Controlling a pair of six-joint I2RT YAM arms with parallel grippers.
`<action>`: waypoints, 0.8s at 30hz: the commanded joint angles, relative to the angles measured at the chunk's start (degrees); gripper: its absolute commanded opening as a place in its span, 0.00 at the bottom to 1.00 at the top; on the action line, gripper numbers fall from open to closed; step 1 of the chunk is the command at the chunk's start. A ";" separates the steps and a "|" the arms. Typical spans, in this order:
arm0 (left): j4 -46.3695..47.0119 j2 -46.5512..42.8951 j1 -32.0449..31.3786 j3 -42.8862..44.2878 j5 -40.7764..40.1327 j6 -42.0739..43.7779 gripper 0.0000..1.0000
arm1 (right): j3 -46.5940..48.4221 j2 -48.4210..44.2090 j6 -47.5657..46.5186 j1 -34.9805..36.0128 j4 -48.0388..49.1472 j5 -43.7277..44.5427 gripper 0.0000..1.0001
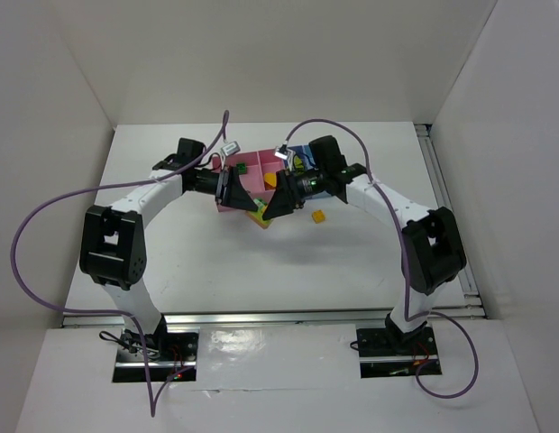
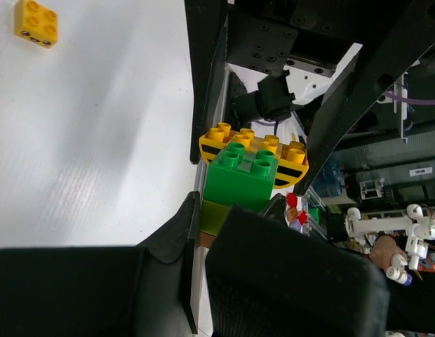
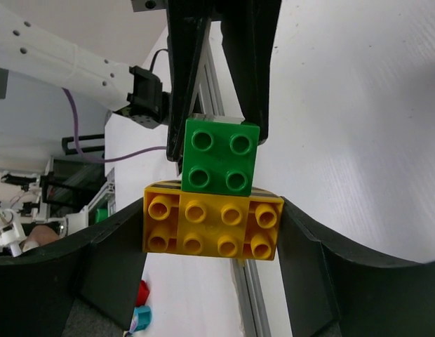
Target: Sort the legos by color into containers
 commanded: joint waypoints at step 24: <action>0.31 -5.72 5.56 -5.74 -26.25 -6.76 0.00 | 23.51 12.73 11.59 -3.34 -3.15 43.48 0.39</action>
